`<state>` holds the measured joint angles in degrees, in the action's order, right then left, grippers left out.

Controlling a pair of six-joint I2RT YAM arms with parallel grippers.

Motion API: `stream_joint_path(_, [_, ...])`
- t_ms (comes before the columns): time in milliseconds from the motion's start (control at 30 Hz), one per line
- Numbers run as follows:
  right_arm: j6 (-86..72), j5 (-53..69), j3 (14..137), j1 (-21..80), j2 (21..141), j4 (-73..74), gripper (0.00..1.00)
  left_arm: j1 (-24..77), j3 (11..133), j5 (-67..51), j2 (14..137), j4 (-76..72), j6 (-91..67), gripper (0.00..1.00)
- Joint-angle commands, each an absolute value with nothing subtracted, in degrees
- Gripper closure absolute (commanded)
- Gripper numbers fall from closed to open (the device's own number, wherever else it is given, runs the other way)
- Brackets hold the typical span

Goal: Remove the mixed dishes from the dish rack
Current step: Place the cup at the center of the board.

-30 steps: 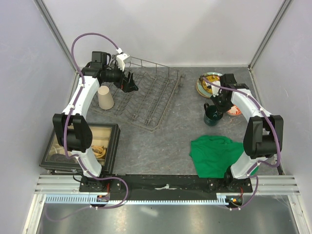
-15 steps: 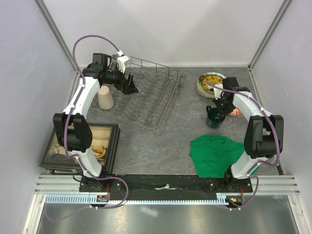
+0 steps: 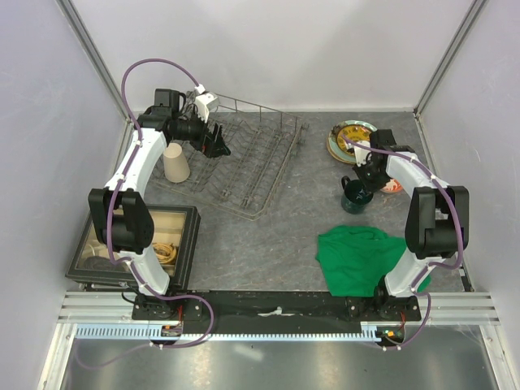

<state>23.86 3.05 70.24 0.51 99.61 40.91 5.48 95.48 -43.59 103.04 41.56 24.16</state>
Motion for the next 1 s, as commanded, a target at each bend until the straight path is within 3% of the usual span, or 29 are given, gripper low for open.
stream_joint_path(0, [24.34, 5.01, 70.75, 0.26, 100.02, 38.76, 1.00, 5.19, 95.80, -44.38, 102.48, 41.40, 26.54, 0.01])
stream_joint_path(267, [24.87, 5.10, 70.75, -1.58, 100.90, 38.50, 0.97, 5.19, 95.71, -44.30, 102.66, 41.92, 26.98, 0.01])
stream_joint_path(567, [24.78, 4.92, 72.07, -1.93, 100.37, 39.11, 0.70, 5.19, 95.80, -44.03, 102.39, 42.28, 27.42, 0.01])
stream_joint_path(967, [23.64, 6.41, 78.65, -1.93, 97.82, 43.06, 0.54, 5.19, 95.80, -43.77, 102.30, 42.54, 27.60, 0.01])
